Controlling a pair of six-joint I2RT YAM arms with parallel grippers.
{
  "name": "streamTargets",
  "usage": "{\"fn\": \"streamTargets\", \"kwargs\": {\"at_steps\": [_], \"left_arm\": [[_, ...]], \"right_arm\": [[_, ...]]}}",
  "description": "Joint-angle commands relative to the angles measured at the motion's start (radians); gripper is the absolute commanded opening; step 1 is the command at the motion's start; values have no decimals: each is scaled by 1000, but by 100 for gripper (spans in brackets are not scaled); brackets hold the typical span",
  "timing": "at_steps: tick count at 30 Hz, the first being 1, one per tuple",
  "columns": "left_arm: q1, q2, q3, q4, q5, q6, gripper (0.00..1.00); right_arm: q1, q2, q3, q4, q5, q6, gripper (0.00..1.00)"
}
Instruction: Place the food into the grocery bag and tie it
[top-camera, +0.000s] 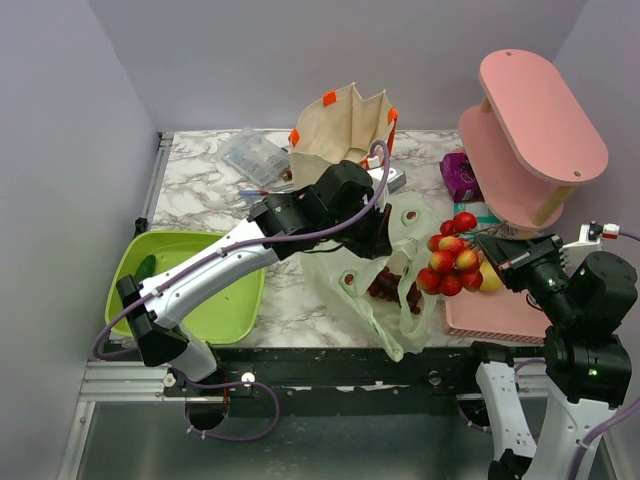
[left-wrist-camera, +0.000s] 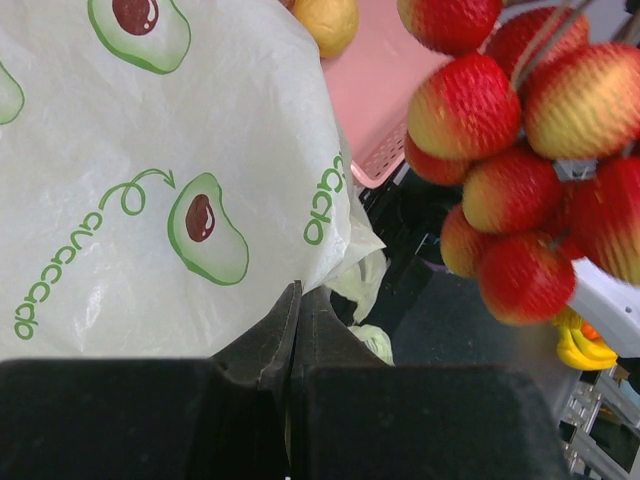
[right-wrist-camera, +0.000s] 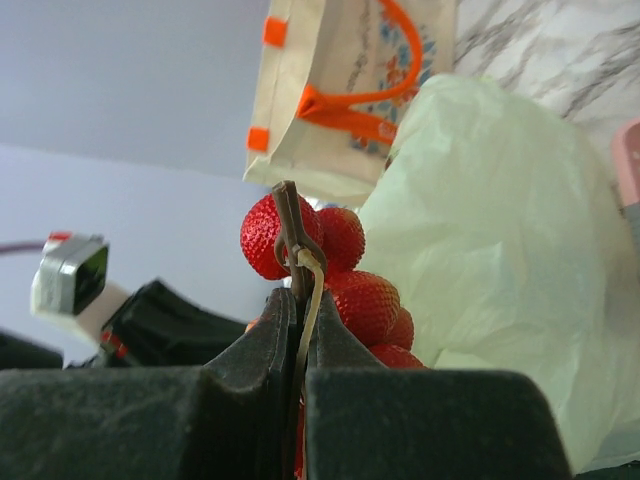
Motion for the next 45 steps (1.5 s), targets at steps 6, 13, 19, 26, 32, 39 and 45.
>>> {"fn": "streamTargets", "kwargs": {"at_steps": [6,13,19,26,32,39,45], "left_arm": [[6,96,87,-4,46,-4,0],[6,153,111,4,66,-3,0],[6,212,100,45,68,-27,0],[8,266,134,71,70,-40,0],[25,285,164,61,75,-37,0],[36,292,212,44,94,-26,0],[43,322,252,48,114,-24,0]], "right_arm": [[85,-31,-73,183,-225,-83,1],[132,-54,-165,200,-278,-106,1],[174,-56,-208,116,-300,-167,1],[179,-84,-265,-12,-320,-204,1],[186,-85,-341,-44,-321,-218,1],[189,-58,-383,-39,-304,-227,1],[192,-39,-392,49,-367,-186,1]]}}
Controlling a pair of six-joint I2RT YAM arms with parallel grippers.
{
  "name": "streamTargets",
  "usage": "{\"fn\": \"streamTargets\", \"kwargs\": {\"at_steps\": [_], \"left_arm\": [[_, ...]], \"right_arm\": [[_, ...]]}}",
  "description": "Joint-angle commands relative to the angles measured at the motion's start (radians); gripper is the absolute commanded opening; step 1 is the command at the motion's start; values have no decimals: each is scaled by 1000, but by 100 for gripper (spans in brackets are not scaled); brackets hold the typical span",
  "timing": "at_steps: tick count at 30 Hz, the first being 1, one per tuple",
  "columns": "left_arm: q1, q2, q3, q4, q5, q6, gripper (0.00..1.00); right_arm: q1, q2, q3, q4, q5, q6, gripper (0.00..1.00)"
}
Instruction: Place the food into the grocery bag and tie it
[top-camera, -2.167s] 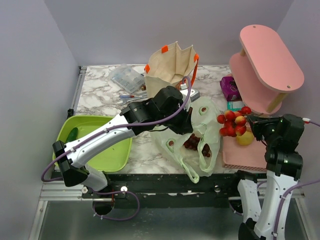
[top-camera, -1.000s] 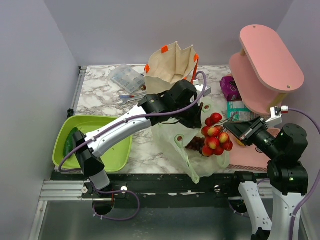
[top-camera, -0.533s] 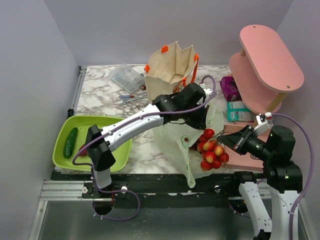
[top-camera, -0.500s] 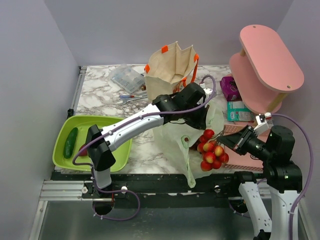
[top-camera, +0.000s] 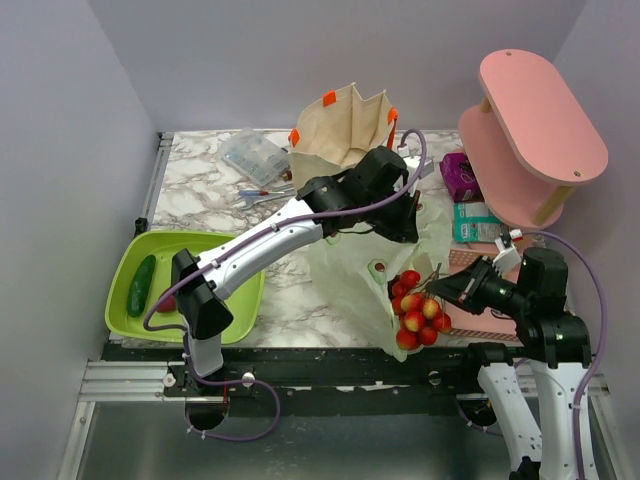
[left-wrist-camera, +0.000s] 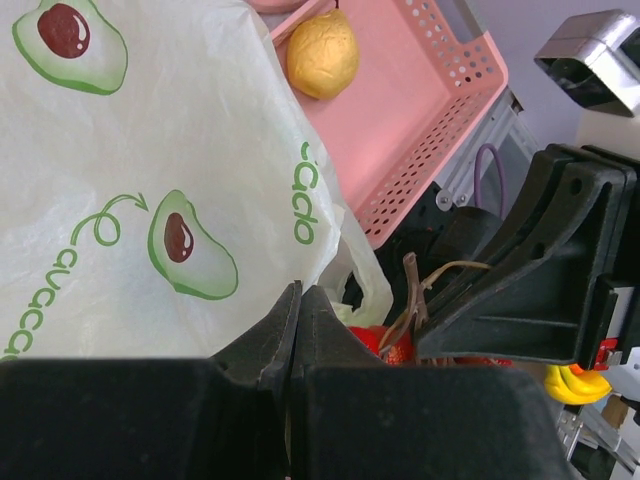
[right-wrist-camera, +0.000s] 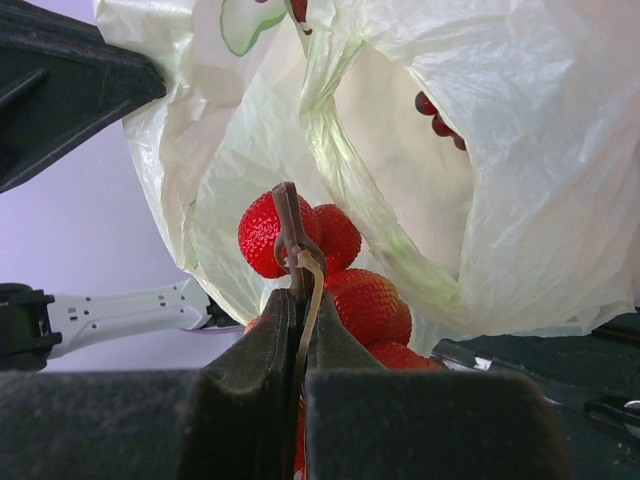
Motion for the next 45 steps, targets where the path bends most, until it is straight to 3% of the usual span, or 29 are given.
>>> {"fn": "streamTargets", "kwargs": {"at_steps": [1,17,23,28,33,35,38,45], "left_arm": [[6,33,44,13,43,6,0],[28,42,69,33,109,18,0],[91,34,72,32,130,-7,0],[138,42,72,53,165,-46,0],[164,49,77,69,188,-49,0],[180,49,82,49,195,-38,0],[210,33,47,24,192,-19,0],[262,-43,-113,109,234,-43,0]], "right_arm": [[7,8,-13,99,-80,47,1],[7,92,-187,577,-22,325,1],[7,178,-132,608,142,386,1],[149,337,-58,610,285,418,1],[511,577,93,579,582,413,1],[594,669,161,515,676,410,1],[616,730,189,510,717,404,1],[619,640,112,728,743,403,1]]}}
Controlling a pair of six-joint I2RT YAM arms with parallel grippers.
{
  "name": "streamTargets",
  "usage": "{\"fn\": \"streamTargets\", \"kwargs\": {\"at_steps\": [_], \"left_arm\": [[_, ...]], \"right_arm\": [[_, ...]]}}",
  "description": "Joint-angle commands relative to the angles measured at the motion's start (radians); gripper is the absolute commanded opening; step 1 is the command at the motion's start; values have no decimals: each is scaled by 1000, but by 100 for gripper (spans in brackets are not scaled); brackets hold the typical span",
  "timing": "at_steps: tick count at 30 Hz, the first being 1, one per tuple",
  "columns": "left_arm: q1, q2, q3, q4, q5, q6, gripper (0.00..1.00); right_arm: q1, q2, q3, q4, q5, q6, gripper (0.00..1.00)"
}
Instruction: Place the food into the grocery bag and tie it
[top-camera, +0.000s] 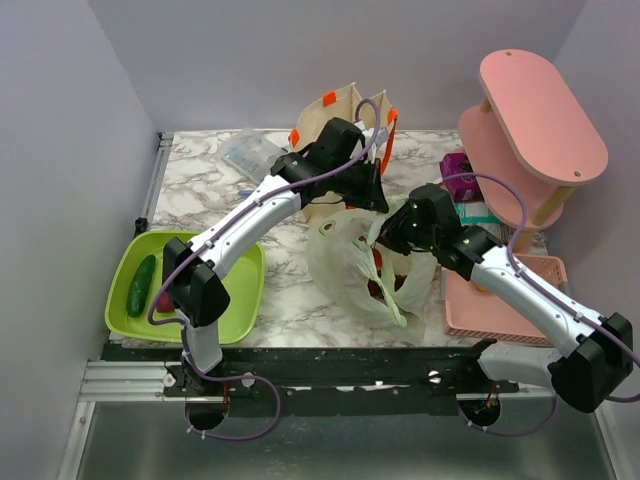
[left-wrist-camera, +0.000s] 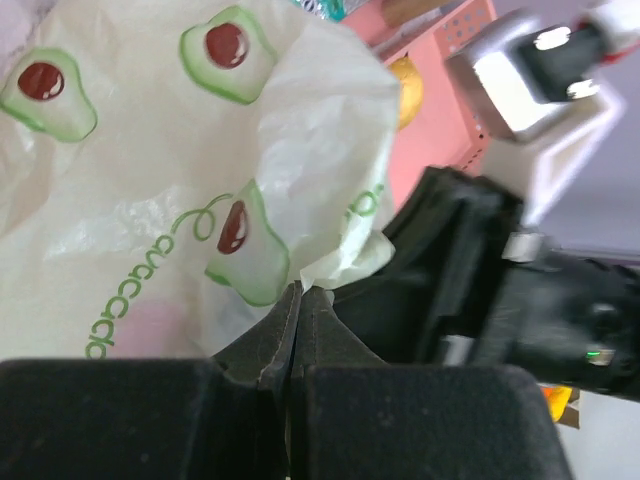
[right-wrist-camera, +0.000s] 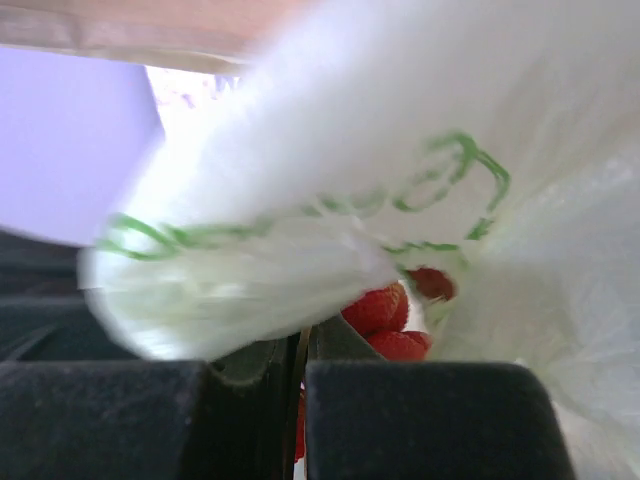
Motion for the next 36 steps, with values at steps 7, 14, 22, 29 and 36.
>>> {"fn": "streamTargets", "kwargs": {"at_steps": [7,14,22,29,36], "left_arm": [[33,-80,-61,61,79,-22,0],[35,-123,-96,65,73,-39,0],[31,-206,-199,88,86,-74,0],[-21,-260,-175,8,-9,-59,34],[-51,-324,-134,-91,-135,-69,98]], "right_arm": [[20,-67,-71,306,-107,-40,1],[33,-2,16,146,-110,-164,56],[33,-68,157,-161,-32,-318,64],[33,-167,181,-348,11,-348,63],[33,-263,153,-422,-38,-338,63]]}}
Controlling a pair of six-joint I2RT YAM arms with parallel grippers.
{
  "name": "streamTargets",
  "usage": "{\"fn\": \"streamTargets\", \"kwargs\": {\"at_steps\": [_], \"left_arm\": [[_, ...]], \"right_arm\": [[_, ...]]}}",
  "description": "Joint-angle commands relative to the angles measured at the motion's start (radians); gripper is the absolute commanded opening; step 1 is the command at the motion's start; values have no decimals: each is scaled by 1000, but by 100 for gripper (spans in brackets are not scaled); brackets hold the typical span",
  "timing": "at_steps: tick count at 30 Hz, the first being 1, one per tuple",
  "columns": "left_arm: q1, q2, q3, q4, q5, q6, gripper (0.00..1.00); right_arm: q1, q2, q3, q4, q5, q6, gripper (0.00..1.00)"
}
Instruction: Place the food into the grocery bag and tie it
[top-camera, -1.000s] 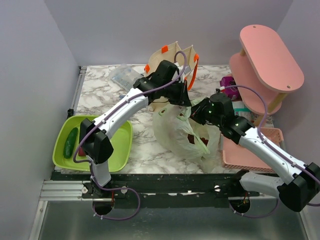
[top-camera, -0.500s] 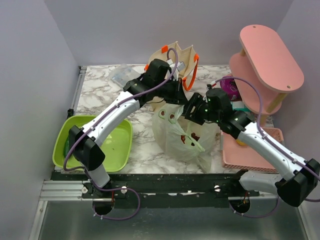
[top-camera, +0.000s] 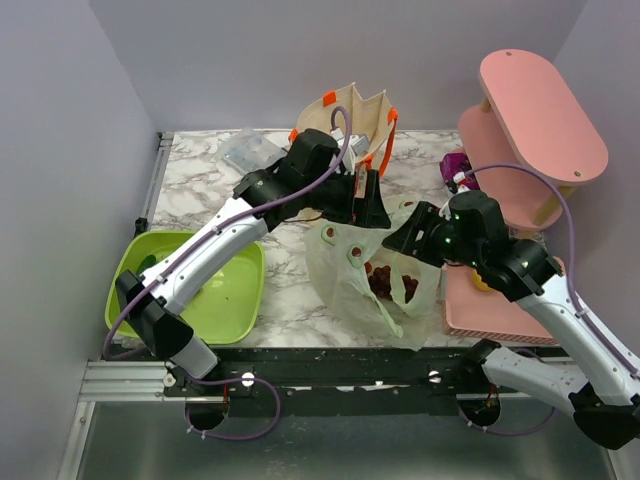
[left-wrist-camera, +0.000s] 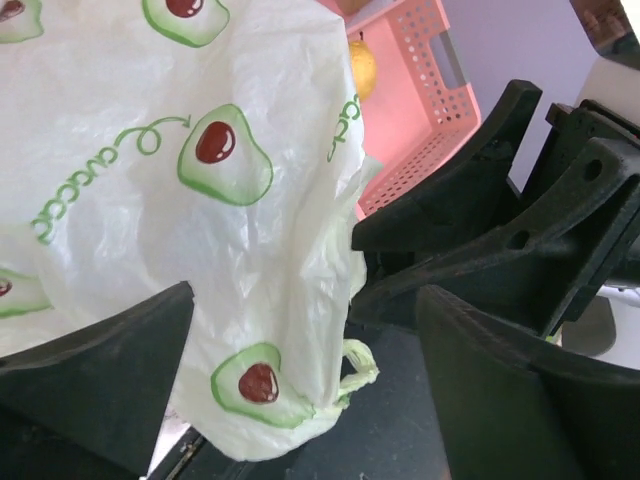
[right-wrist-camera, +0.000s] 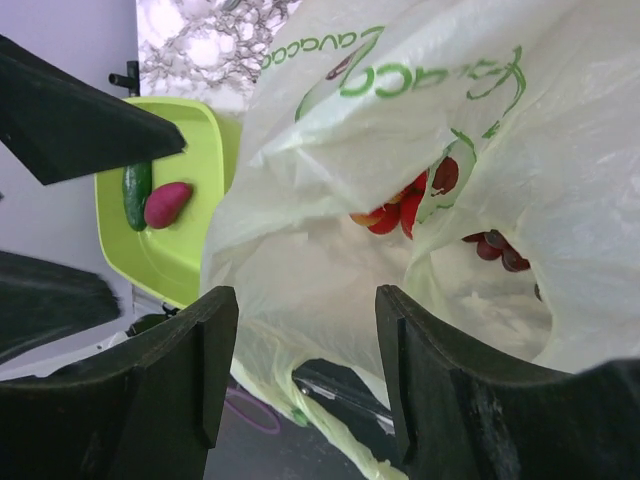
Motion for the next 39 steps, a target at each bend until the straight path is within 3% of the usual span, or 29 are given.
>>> {"fn": "streamTargets", "kwargs": {"at_steps": [1,6,10,15,21,24,29,33,39], "left_arm": [[-36,-80,80,-137,-178,-10,99],[-132,-173,121,-301,-400,-42,99],[-231,-259,50,-348,-448,-59,99],[-374,-402,-174,-262,-500,-170,98],[-453,-465,-408,-60,-421,-309,98],[-522,-430,-427,9,-502,-341,98],[-582,-326,-418,103,-558,-424,88],[-593,-284,-433,124,-622,-517,78],[-594,-306,-541,211,-680,-662,73]], "right_arm": [[4,-59,-15,-95,-26,-3,63],[4,-134,-90,-132,-64,4,62],[3,-167,-96,-193,-7,-12,62],[4,-174,-89,-247,41,-43,61],[3,-189,-146,-197,-15,-41,61],[4,-186,-162,-180,-24,-49,60],[4,-189,-163,-158,-4,-67,60],[4,-197,-173,-132,-7,-64,60],[4,-214,-215,-87,-40,-68,60]]}}
